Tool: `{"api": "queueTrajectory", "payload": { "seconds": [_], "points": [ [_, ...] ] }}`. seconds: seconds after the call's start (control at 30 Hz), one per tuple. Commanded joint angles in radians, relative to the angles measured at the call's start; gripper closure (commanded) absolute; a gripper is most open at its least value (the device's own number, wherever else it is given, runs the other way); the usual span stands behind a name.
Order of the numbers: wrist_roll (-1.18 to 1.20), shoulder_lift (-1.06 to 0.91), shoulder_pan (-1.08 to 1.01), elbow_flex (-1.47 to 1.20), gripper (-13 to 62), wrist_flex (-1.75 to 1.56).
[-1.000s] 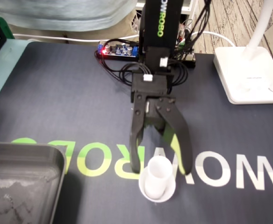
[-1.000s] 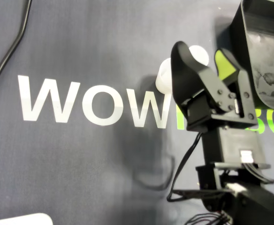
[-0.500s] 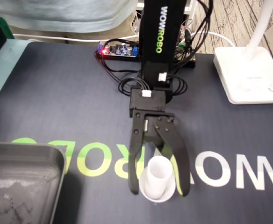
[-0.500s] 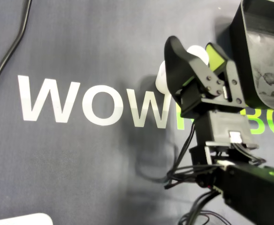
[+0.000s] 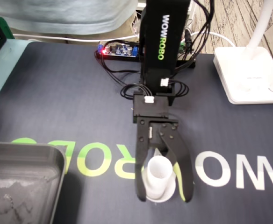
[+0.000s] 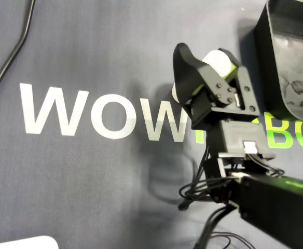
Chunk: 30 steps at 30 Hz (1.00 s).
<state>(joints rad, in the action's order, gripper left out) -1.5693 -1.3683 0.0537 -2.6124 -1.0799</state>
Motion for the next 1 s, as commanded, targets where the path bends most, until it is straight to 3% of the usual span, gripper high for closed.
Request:
{"api": "queueTrajectory", "payload": {
  "seconds": [0.0, 0.7, 0.97],
  "points": [
    [-0.003, -0.002, 0.009, 0.029, 24.2, -0.077],
    [-0.029, -0.003, -0.032, -0.029, 26.5, -0.074],
    [-0.021, -0.003, -0.032, -0.032, 32.3, -0.072]
  ]
}}
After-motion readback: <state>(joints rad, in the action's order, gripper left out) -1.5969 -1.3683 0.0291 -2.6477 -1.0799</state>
